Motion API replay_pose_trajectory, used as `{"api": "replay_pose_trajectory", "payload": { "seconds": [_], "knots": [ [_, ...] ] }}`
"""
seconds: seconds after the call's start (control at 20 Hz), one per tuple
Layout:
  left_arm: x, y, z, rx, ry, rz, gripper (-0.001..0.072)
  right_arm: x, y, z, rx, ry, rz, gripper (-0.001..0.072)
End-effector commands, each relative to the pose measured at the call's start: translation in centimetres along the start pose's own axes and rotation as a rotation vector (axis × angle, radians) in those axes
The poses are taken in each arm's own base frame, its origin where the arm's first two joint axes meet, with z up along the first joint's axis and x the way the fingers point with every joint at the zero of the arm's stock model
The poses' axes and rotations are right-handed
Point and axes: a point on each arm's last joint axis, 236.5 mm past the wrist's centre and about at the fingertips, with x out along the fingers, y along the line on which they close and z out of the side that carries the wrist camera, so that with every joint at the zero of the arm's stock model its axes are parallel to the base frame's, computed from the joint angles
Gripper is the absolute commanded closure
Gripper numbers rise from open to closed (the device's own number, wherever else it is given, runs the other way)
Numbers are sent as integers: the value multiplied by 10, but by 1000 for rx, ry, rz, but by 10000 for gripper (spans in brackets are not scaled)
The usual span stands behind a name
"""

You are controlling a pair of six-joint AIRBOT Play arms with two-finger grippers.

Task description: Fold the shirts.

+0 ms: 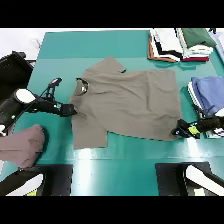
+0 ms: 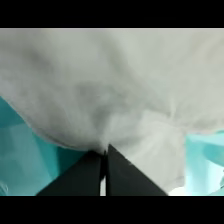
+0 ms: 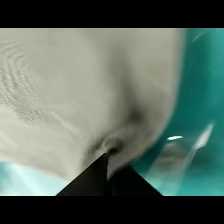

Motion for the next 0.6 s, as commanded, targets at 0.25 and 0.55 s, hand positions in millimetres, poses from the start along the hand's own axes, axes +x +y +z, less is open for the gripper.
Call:
{"api": "replay_pose_trajectory", "payload": {
  "seconds": [0.25,0.55],
  "knots": [
    [-249,-128,99,343,-610,43,687,-254,165,55,-506,-772,23,696],
    [-473,-235,78,555,-1143,60,687,-465,220,-29,-637,-1343,-45,696]
  ]
}}
